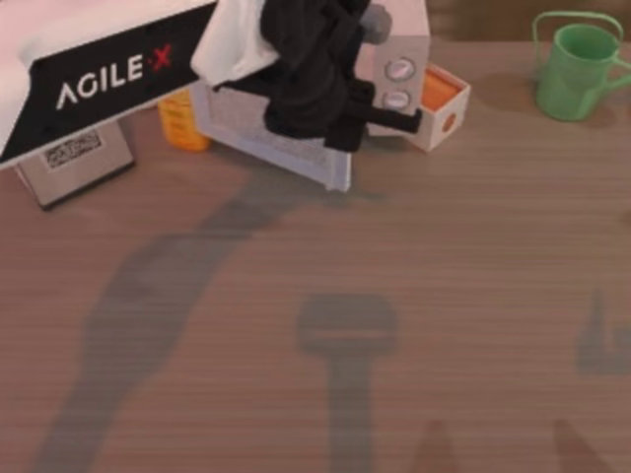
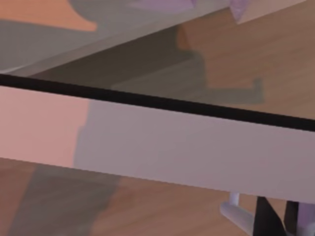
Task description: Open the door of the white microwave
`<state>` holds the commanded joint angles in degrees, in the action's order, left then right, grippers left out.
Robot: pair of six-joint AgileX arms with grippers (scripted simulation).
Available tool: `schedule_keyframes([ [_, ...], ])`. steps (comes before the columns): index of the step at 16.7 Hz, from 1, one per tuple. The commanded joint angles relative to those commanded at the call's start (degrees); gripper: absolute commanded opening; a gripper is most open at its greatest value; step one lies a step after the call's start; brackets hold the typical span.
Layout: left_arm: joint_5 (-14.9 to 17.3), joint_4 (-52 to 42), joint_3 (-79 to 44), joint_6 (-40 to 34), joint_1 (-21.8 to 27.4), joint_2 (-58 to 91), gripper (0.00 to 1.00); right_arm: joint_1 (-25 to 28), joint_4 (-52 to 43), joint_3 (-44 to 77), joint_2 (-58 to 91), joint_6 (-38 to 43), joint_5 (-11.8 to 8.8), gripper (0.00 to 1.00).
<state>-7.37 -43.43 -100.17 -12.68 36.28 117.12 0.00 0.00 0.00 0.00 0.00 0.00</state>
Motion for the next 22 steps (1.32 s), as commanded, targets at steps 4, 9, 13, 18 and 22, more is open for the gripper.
schedule_keyframes([
  [4, 0.0, 0.0, 0.0, 0.0, 0.0, 0.0, 0.00, 0.0, 0.0, 0.0, 0.0, 0.0, 0.0, 1.00],
  [9, 1.7, 1.2, 2.9, 2.6, -0.4, -2.0, 0.00, 0.0, 0.0, 0.0, 0.0, 0.0, 0.0, 1.00],
  [13, 3.8, 2.8, 6.9, 6.6, -1.5, -4.8, 0.00, 0.0, 0.0, 0.0, 0.0, 0.0, 0.0, 1.00],
  [18, 3.9, 2.9, 7.1, 6.8, -1.6, -4.9, 0.00, 0.0, 0.0, 0.0, 0.0, 0.0, 0.0, 1.00],
  [22, 3.9, 2.9, 7.1, 6.8, -1.6, -4.9, 0.00, 0.0, 0.0, 0.0, 0.0, 0.0, 0.0, 1.00],
])
